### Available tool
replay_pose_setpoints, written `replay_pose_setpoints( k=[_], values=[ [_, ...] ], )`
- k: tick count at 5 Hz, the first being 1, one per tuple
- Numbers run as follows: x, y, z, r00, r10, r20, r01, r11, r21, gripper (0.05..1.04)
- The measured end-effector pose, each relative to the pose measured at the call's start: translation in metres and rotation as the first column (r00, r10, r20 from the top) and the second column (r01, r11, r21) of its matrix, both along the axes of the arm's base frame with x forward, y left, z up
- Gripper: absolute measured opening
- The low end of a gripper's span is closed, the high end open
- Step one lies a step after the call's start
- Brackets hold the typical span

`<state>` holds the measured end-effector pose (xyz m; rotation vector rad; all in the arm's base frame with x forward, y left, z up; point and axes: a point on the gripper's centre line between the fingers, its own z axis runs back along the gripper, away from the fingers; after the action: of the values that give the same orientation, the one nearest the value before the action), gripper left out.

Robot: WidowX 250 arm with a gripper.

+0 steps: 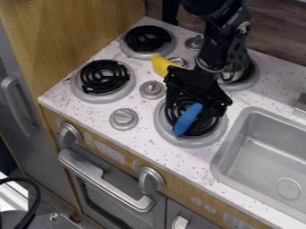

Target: Put the silver pot to the left burner

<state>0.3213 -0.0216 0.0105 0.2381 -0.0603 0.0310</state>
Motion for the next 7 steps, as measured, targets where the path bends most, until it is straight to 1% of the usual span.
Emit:
replay_pose_setpoints(
  k=[1, 2, 3, 4, 5, 6, 7],
  values=[
    [-0.006, 0.000, -0.013, 0.999, 0.002, -0.046, -0.002, 1.000, 0.006, 0.997],
    [0.015, -0.013, -0.019, 0.996, -0.073, -0.052, 0.073, 0.997, -0.006, 0.997],
    [0.033, -0.035, -0.022, 0.988, -0.153, -0.025, 0.153, 0.988, -0.034, 0.997],
    [0.060, -0.047, -0.019, 0.967, -0.213, 0.142, 0.223, 0.973, -0.055, 0.997],
    [0.079, -0.056, -0.018, 0.919, -0.257, 0.300, 0.287, 0.956, -0.060, 0.997],
    [0.099, -0.056, -0.011, 0.849, -0.282, 0.447, 0.332, 0.943, -0.037, 0.997],
    [0.117, -0.058, 0.000, 0.834, -0.282, 0.475, 0.327, 0.945, -0.013, 0.997]
  ],
)
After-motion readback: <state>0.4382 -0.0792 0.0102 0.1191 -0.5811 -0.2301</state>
